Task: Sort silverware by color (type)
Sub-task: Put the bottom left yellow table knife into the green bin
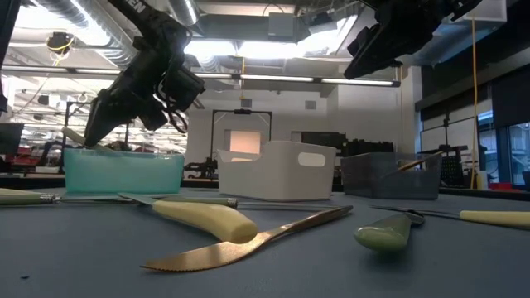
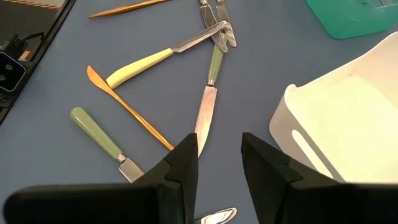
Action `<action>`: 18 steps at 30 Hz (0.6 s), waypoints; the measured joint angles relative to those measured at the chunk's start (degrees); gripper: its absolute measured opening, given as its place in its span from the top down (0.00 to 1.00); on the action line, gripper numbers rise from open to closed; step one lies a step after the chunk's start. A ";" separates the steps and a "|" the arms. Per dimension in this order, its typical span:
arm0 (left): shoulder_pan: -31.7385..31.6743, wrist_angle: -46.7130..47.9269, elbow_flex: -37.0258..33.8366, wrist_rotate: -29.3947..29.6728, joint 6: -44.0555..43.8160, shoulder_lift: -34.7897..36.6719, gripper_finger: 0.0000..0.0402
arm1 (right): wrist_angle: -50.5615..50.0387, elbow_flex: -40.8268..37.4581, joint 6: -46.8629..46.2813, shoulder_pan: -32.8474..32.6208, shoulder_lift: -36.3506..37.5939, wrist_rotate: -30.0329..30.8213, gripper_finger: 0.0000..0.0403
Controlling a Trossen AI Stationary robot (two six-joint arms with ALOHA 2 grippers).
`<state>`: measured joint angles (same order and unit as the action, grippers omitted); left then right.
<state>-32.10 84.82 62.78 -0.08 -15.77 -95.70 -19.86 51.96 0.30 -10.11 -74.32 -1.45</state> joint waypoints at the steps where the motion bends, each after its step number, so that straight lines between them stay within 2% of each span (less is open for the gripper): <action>1: 0.00 0.00 0.00 0.00 0.00 0.00 0.81 | 0.01 0.00 0.00 0.00 0.00 0.00 0.73; 18: 0.00 -0.02 0.00 -0.96 -0.11 0.00 0.68 | 0.02 0.00 0.00 0.00 0.00 0.00 0.73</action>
<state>-32.10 84.79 62.78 -1.04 -15.88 -95.70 -19.84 51.96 0.30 -10.11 -74.32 -1.45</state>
